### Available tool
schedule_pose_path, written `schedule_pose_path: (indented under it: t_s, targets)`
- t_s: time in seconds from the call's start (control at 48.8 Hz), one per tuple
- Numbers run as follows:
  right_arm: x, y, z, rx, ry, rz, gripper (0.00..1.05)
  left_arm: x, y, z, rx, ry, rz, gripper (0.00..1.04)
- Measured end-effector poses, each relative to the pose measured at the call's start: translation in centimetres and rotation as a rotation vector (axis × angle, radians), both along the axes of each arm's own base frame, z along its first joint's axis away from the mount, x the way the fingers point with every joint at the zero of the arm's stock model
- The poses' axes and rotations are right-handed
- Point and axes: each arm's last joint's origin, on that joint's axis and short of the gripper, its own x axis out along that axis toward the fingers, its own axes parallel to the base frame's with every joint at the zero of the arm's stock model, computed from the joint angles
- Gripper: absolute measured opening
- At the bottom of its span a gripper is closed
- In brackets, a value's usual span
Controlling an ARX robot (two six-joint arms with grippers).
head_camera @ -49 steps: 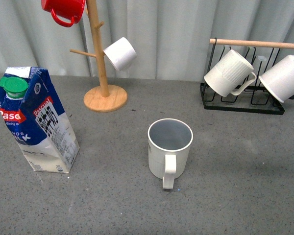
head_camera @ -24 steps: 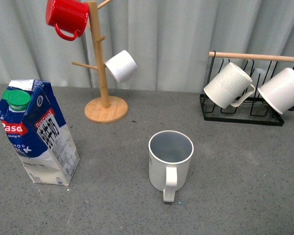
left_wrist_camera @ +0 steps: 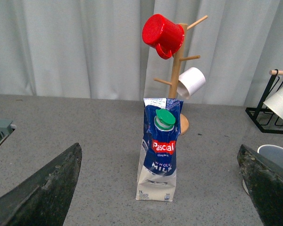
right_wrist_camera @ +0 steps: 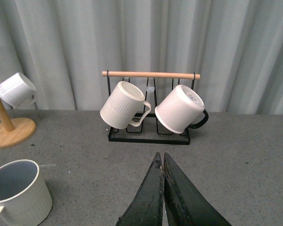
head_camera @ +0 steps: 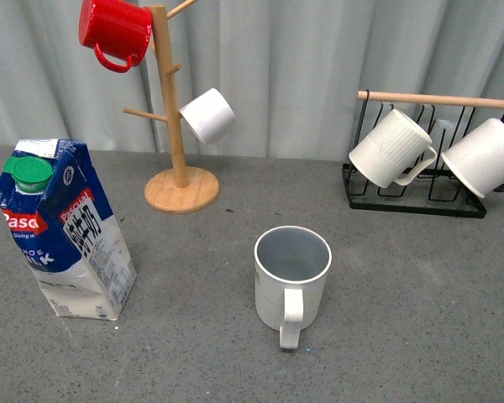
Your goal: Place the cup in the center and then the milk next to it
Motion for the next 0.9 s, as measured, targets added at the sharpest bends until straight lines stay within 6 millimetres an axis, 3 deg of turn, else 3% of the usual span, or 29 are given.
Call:
schedule_pose_path:
  t_s: [0.901]
  targets:
    - [-3.3,0.0,0.5,0.000,-0.021,0.000,0.01,0.0,0.0,0.0,0.000,0.000,0.000,0.98]
